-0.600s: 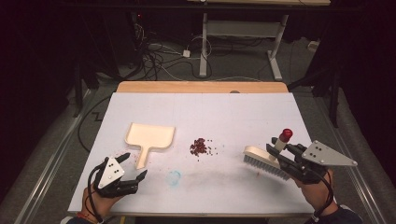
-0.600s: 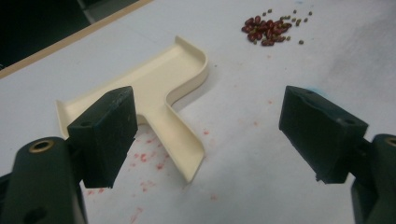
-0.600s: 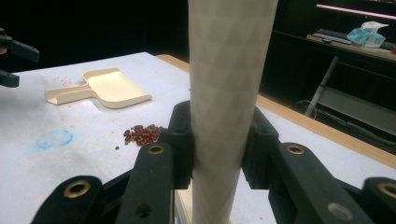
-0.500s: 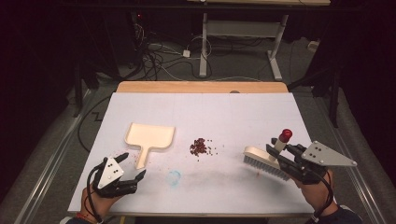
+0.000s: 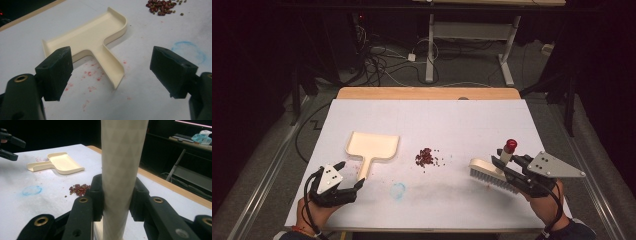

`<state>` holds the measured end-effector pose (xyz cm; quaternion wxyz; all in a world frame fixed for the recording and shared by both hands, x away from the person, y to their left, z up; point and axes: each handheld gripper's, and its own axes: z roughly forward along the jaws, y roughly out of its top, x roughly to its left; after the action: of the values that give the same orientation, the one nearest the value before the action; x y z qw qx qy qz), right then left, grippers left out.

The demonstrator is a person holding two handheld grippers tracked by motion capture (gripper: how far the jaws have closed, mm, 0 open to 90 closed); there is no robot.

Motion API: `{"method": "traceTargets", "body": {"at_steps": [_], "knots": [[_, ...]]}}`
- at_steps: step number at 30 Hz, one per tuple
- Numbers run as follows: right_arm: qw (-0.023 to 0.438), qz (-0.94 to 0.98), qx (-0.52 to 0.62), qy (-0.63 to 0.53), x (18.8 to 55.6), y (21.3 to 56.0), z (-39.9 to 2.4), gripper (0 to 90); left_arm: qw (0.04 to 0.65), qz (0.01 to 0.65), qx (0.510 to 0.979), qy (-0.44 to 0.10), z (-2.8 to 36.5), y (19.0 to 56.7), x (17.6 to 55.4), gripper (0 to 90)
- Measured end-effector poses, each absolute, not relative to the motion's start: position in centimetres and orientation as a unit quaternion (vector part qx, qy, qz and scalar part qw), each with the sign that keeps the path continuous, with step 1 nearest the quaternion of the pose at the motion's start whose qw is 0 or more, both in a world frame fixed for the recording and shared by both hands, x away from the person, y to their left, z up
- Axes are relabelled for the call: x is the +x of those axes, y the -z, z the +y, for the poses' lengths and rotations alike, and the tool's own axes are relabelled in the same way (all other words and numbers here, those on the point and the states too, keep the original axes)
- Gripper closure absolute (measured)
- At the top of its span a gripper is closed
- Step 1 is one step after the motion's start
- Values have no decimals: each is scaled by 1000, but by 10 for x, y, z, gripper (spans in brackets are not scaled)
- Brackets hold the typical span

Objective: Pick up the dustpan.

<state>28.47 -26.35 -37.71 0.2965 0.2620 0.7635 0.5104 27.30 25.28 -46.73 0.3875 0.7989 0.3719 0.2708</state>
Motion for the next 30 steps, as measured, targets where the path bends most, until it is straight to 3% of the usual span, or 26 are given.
{"method": "traceTargets", "body": {"at_steps": [10, 17, 22, 27, 30], "knots": [[292, 770, 266, -502, 287, 380, -262, 699, 317, 445, 806, -226, 243, 451, 315, 191], [293, 773, 270, -493, 286, 382, -261, 699, 278, 494, 810, -149, 234, 481, 349, 229], [295, 774, 269, -491, 286, 383, -261, 699, 279, 515, 799, -135, 232, 491, 361, 263], [294, 774, 269, -492, 286, 383, -260, 699, 285, 515, 795, -147, 231, 491, 368, 368], [293, 775, 268, -492, 286, 383, -260, 699, 292, 516, 791, -152, 232, 492, 370, 541]]}}
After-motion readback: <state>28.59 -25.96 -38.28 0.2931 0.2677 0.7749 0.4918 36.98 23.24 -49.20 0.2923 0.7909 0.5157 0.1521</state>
